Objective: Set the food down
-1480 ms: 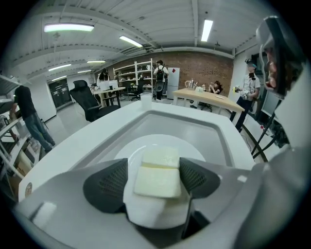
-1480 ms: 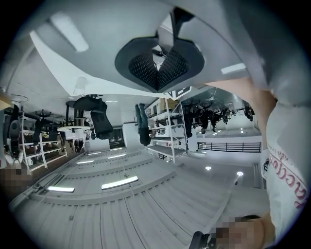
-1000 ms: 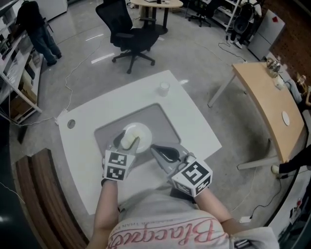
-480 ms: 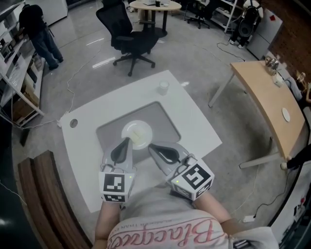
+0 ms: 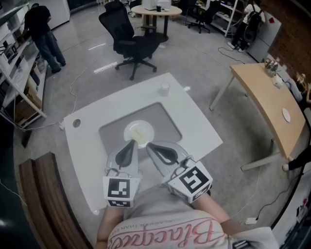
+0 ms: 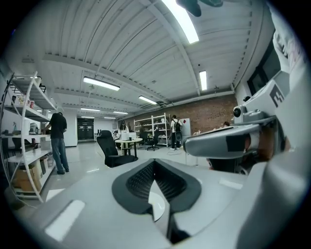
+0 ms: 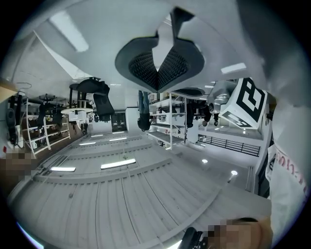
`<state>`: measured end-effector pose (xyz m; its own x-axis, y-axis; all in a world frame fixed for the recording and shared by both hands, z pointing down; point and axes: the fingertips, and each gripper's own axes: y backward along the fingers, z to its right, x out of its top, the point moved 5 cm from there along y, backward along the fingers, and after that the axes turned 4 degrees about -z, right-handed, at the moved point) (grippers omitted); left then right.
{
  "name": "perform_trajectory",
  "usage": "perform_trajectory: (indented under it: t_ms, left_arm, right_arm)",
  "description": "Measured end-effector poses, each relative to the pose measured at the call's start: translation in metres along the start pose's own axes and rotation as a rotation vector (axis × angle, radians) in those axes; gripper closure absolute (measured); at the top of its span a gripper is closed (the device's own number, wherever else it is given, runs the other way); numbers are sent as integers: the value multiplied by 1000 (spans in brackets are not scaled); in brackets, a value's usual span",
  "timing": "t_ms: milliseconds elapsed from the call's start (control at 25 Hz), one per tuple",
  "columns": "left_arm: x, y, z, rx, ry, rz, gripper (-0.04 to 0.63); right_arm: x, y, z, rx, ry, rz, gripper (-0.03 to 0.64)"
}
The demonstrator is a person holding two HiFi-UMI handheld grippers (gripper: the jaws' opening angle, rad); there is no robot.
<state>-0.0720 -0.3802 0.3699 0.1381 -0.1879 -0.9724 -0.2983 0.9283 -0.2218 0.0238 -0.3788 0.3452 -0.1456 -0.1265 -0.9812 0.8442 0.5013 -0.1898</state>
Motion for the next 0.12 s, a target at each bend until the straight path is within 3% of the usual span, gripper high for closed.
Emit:
perform_trajectory:
  t_ms: [120]
  left_arm:
    - [1,3,3,2,0,8,595]
  right_arm:
    - [2,2,-5,3,20,6,617]
